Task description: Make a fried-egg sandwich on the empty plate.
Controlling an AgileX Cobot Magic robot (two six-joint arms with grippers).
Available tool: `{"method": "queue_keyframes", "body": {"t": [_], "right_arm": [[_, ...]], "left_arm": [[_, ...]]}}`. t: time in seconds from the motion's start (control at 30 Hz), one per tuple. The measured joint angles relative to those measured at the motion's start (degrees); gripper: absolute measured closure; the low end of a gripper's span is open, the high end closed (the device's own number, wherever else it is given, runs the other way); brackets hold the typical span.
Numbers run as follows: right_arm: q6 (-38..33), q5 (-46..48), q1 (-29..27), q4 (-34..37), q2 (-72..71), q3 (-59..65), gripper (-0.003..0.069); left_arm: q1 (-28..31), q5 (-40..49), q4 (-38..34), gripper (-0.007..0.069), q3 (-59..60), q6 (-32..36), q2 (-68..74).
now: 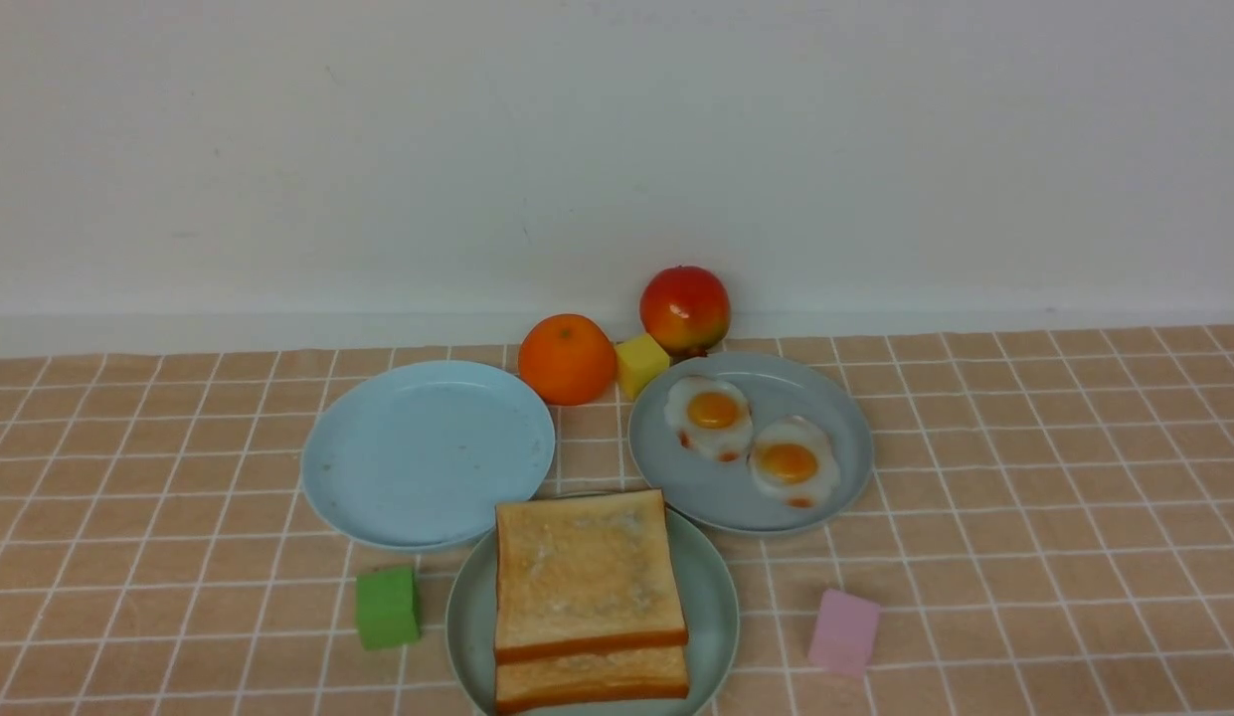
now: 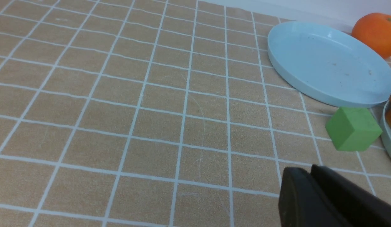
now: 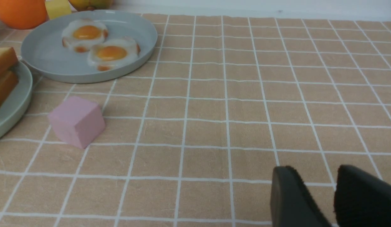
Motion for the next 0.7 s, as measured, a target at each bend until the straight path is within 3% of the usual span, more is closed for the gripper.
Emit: {"method": "queue_keyframes", "body": {"t": [0.7], "right_arm": [[0.0,0.0,0.0,0.0,0.0,0.0,0.0421]], "left_arm": [[0.0,0.0,0.0,0.0545,0.0,0.0,0.0]]}}
